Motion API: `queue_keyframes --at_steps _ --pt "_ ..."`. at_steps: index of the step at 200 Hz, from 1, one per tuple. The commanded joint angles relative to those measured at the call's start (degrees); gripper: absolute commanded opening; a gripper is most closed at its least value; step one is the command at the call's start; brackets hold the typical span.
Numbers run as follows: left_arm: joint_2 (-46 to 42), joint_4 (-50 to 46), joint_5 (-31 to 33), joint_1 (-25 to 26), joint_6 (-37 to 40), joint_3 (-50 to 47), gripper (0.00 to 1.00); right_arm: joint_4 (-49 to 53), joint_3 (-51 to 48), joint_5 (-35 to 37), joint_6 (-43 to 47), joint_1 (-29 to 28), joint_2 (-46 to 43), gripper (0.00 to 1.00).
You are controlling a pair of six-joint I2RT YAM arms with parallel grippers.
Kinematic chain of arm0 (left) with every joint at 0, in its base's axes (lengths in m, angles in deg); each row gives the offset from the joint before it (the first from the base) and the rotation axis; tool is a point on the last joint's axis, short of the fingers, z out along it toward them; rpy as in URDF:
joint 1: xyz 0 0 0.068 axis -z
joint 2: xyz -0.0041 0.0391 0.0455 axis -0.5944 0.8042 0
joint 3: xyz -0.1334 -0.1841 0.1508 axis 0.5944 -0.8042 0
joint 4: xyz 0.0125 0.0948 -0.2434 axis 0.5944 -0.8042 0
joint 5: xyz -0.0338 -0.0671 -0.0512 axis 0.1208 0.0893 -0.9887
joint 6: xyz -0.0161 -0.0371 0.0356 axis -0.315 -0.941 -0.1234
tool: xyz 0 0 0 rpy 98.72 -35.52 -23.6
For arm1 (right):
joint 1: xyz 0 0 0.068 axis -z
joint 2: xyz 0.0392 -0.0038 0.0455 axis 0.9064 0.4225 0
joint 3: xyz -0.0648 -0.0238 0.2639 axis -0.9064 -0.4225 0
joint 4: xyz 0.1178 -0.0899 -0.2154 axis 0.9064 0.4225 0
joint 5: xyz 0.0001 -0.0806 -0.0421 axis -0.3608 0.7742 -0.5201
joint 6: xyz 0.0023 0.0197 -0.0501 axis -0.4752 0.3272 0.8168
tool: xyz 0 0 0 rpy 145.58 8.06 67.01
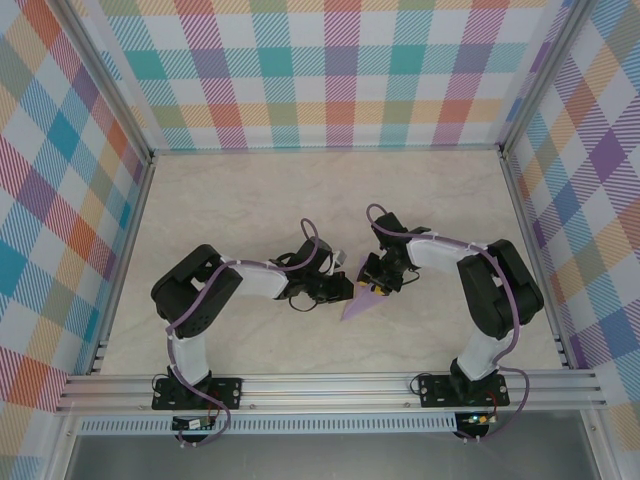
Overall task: Fold a paper plane with a square sheet of paper (pick it up from the middle)
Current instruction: Fourth fold the wing at the center of the table.
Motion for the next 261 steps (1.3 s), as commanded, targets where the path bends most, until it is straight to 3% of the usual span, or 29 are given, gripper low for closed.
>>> queue_keyframes --at_steps 1,261 --pt "0.8 -2.0 1.0 0.3 1.6 1.2 0.11 2.4 -2.7 5.3 -0.3 0.1 5.7 0.38" --pt "2.6 -8.1 2.7 0.4 3.8 3.3 0.10 3.5 -1.7 6.0 -0.3 -0.6 10.2 0.33"
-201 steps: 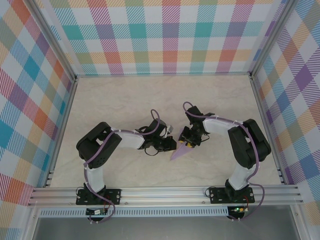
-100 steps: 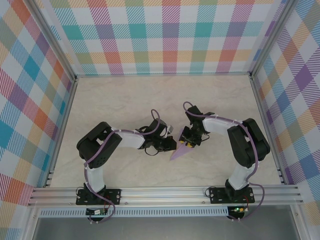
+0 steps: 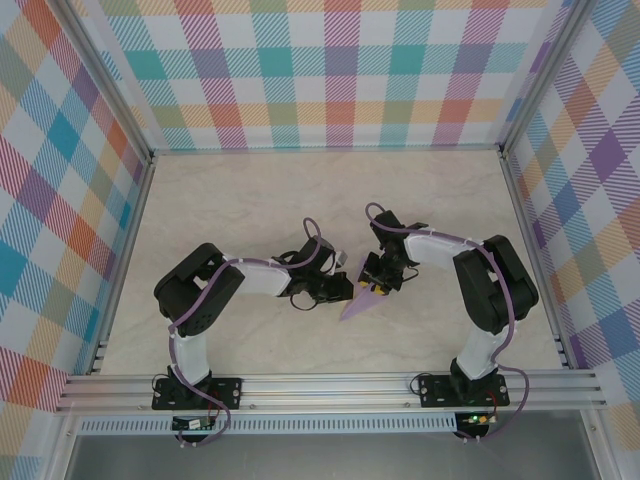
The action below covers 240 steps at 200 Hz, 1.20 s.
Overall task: Fold a paper plane with a square sheet of paper (pick it up from the middle)
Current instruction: Fourth fold the wing at the center of the table.
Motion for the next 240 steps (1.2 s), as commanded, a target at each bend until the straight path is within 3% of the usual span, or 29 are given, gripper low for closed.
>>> queue_keyframes --at_steps 1,51,105,169,181,215,240 --pt "1.5 -4.1 1.7 0.3 2.0 1.0 0.10 -0.1 -4.0 6.2 -0.3 -0.9 7.2 0.33" --pt "3.5 -10.2 -1.1 0.4 5.1 2.2 0.05 0.2 -3.5 5.5 -0.2 -1.0 5.3 0.33" --pt "5.7 -20.3 2.1 0.4 9.7 4.2 0.04 1.1 -2.0 4.5 -0.6 -1.0 -0.9 0.34" --pt "7.9 -26.8 5.6 1.3 11.6 6.3 0.02 -3.7 -4.7 3.5 -0.7 -1.0 -16.7 0.43" --pt "8.1 -27.1 6.3 1.5 11.6 6.6 0.02 -7.4 -7.4 1.6 0.1 -1.0 -18.5 0.39" --pt "8.3 -27.6 7.5 2.0 10.9 7.0 0.00 -16.5 -11.3 -5.8 2.2 -1.0 -16.4 0.11" --pt "8.2 -27.9 9.4 2.5 9.9 6.8 0.00 -22.1 -13.4 -8.3 3.0 -1.0 -14.6 0.01"
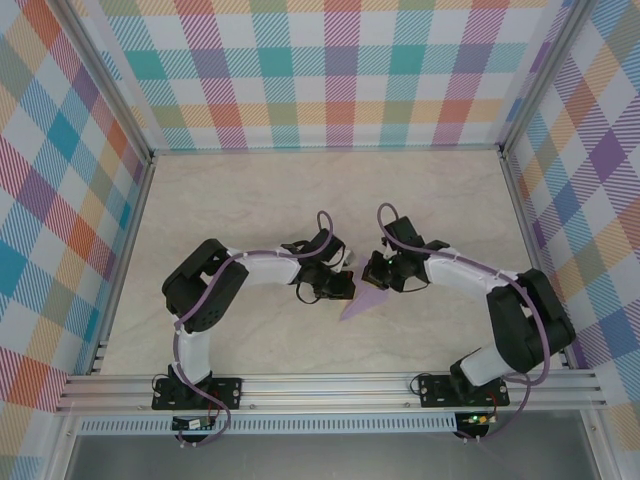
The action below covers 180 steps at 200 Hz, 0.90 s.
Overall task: Fold a paper plane with a square sheet of paper (pick it up from the middle)
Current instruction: Fourth fold the wing at the center of the table.
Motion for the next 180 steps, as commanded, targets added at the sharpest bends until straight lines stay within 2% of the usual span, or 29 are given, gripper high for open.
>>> queue_keyframes --at_steps 1,54,123,152,180 --pt "5.1 -10.6 8.0 1.8 -0.2 -3.1 0.00 -7.6 -2.0 -4.9 1.7 -0.3 1.6 0.01" --pt "6.2 -11.6 10.2 3.3 -1.5 -2.8 0.00 -11.5 -3.8 -7.5 4.8 -0.3 6.9 0.00" --pt "6.5 -13.5 12.6 3.8 -3.2 -4.1 0.00 -10.7 -7.9 -2.8 7.7 0.9 7.6 0.00" --pt "6.8 -13.8 13.0 4.0 -3.6 -5.1 0.00 -11.9 -9.2 -1.2 9.4 3.1 7.2 0.00" --pt "6.8 -13.4 13.2 4.2 -4.0 -6.3 0.00 -13.2 -10.0 -0.4 9.9 8.0 5.9 0.00"
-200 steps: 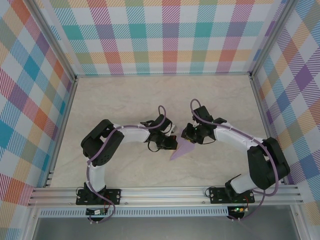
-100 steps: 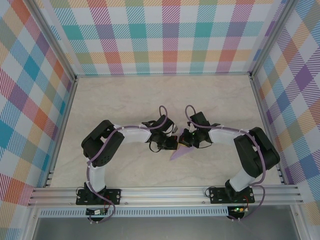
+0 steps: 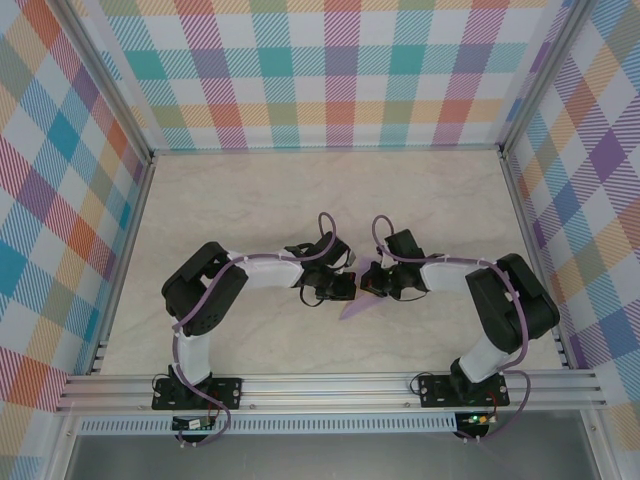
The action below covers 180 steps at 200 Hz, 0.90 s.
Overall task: Fold a paper plane with a square sheet of paper (pick it up from the middle)
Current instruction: Fourth fold the wing at the center of the table.
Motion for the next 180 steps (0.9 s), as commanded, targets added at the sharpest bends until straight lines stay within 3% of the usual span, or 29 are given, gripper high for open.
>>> queue_keyframes --at_steps 1,43,86,127,180 --pt "7.3 -12.2 7.3 2.0 -0.7 -6.1 0.00 2.3 -2.5 5.2 2.4 5.0 -0.6 0.00" --pt "7.2 -11.6 7.2 2.1 -0.6 -6.5 0.00 1.6 -1.8 5.1 2.6 11.5 -4.5 0.01" --pt "7.2 -11.6 6.8 2.4 -0.6 -5.5 0.00 -1.5 -1.7 -1.1 2.8 7.8 -10.2 0.01" --pt "7.4 -12.3 7.3 2.4 -0.6 -4.7 0.00 -4.0 -0.2 -1.8 1.2 1.5 -3.4 0.01" --pt "7.4 -12.5 7.4 2.4 -0.7 -5.2 0.00 -5.4 -0.4 1.8 0.5 3.8 2.1 0.00"
